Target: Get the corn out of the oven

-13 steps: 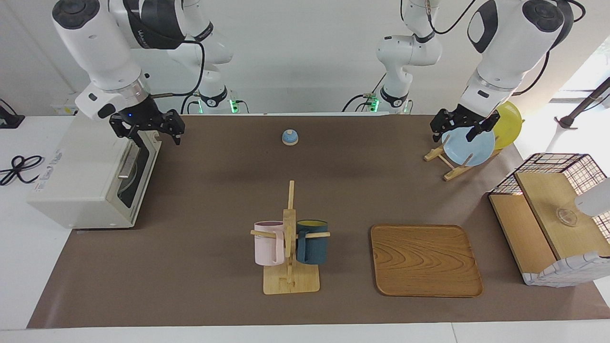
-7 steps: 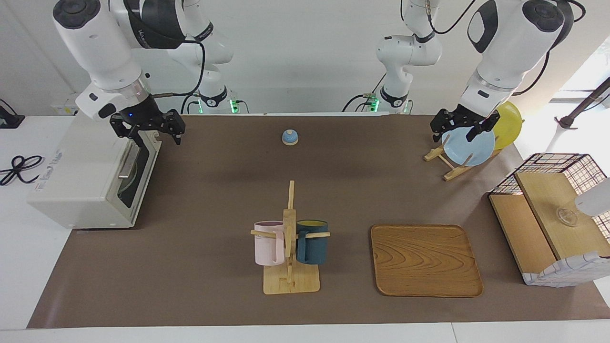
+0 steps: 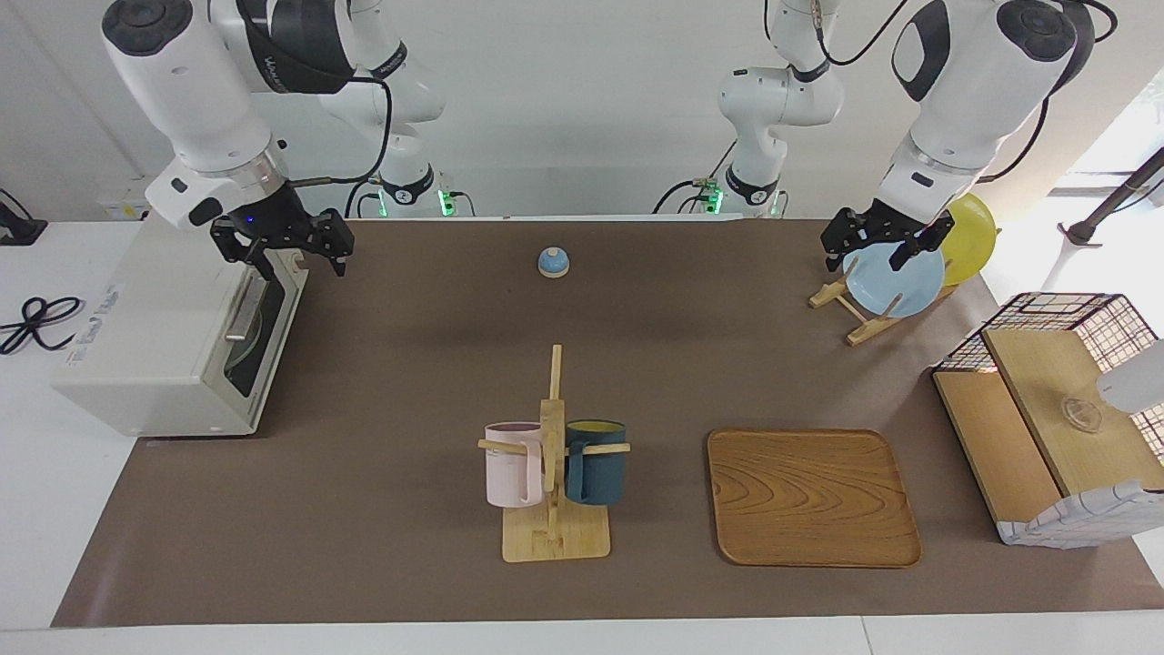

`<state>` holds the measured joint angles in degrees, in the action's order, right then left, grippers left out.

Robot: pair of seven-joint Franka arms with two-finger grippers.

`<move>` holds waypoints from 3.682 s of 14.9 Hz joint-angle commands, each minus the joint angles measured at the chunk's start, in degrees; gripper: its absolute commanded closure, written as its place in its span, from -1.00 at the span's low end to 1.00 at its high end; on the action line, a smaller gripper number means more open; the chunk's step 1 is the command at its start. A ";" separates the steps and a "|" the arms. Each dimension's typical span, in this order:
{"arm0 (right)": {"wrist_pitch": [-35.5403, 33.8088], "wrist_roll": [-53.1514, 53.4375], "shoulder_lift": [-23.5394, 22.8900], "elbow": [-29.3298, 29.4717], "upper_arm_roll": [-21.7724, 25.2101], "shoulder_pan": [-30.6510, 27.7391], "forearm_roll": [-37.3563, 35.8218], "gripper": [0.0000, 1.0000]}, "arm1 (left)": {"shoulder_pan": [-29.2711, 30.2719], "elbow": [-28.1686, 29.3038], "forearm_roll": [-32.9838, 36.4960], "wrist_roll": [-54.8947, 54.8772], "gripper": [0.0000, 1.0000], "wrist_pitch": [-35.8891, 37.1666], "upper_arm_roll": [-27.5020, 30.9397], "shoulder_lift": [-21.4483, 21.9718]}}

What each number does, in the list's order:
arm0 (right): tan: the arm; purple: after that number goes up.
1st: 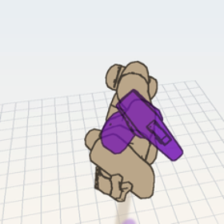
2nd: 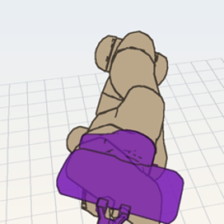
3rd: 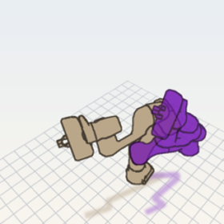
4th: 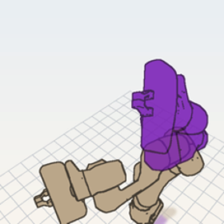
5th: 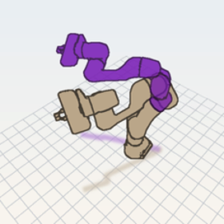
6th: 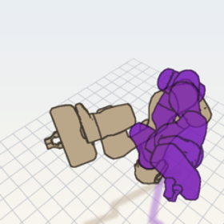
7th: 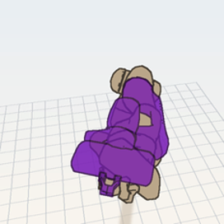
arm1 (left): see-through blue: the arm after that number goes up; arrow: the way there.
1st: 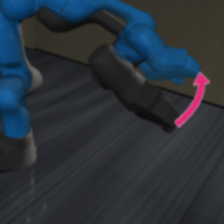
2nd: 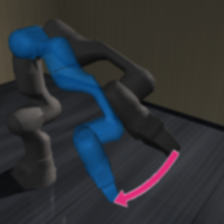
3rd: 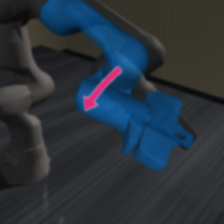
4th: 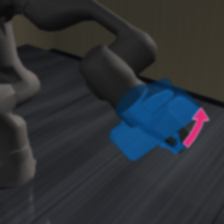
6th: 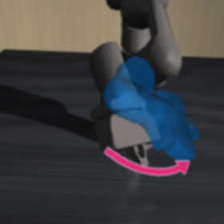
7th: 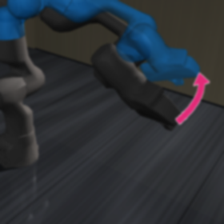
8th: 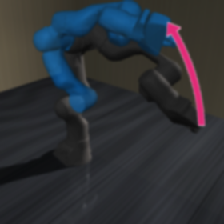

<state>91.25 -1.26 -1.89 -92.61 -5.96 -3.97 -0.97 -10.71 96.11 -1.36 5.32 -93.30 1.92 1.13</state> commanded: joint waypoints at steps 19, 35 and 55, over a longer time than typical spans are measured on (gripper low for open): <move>17.38 -4.45 7.16 -23.32 0.16 -10.18 -11.25 1.00 | 0.77 -0.04 -0.49 -0.48 -1.00 0.67 -0.25 0.63; 21.25 2.83 4.97 -26.22 -0.02 -9.05 -7.12 1.00 | 0.77 -0.04 -0.49 -0.48 -1.00 0.67 -0.25 0.63; 42.51 6.27 -4.96 -34.22 -0.11 -3.59 -4.92 1.00 | 0.77 0.04 -0.49 -0.48 -1.00 0.67 -0.25 0.63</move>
<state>130.92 4.76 -5.05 -126.22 -7.16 -5.93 -4.33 -10.70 96.11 -1.36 5.32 -93.30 1.92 1.13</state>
